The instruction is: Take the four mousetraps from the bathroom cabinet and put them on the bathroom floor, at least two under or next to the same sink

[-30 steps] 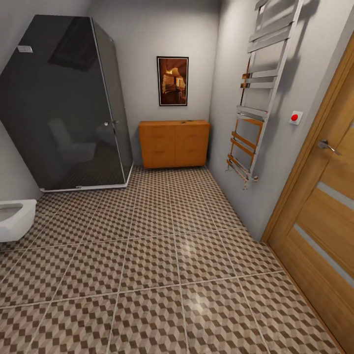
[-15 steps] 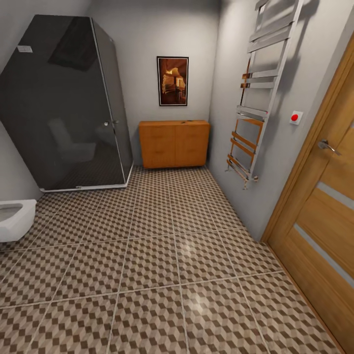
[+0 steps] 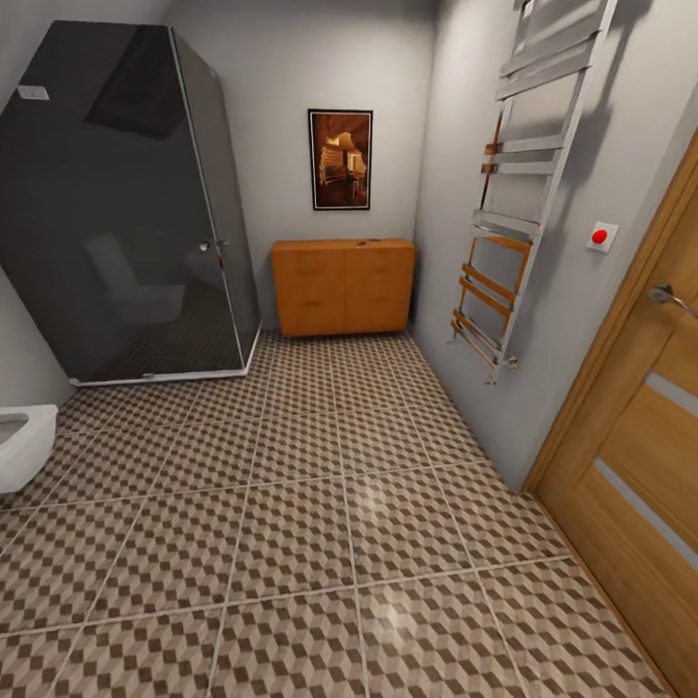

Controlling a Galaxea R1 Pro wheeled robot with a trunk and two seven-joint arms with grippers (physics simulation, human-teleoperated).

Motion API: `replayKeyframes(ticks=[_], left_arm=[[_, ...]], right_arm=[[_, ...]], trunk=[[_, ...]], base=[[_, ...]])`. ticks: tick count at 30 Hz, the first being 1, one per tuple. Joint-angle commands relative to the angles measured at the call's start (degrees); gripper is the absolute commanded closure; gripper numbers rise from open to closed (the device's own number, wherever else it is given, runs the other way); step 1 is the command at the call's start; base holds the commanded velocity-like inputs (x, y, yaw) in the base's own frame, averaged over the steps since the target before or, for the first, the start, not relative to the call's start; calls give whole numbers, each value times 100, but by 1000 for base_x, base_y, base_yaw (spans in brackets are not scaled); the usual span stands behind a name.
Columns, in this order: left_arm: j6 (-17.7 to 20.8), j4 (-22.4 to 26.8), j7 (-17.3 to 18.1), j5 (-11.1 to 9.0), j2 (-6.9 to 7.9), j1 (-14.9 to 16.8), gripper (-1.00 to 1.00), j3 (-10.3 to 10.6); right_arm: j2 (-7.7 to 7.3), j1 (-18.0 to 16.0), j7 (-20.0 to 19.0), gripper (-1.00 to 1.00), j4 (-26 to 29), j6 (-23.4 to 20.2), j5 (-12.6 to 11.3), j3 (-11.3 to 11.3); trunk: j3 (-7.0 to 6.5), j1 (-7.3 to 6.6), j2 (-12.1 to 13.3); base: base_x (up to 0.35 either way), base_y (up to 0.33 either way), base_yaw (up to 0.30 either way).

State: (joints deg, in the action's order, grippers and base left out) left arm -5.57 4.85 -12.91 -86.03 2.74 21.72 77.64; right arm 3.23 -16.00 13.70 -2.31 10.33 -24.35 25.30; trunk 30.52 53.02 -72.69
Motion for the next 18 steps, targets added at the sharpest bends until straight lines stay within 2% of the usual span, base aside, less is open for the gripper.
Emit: replayKeyframes(ticks=[1, 18], left_arm=[[-14, 25, -45, -46, 8, 1, -100, 49], [-14, 19, -45, -47, 7, 3, -100, 49]], right_arm=[[5, -9, 1, -100, -24, 39, -53, 47], [-22, -9, 0, -100, -41, 30, -44, 53]], trunk=[[5, 3, -3], [5, 3, -3]], base=[[330, 0, 0], [336, 0, 0]])
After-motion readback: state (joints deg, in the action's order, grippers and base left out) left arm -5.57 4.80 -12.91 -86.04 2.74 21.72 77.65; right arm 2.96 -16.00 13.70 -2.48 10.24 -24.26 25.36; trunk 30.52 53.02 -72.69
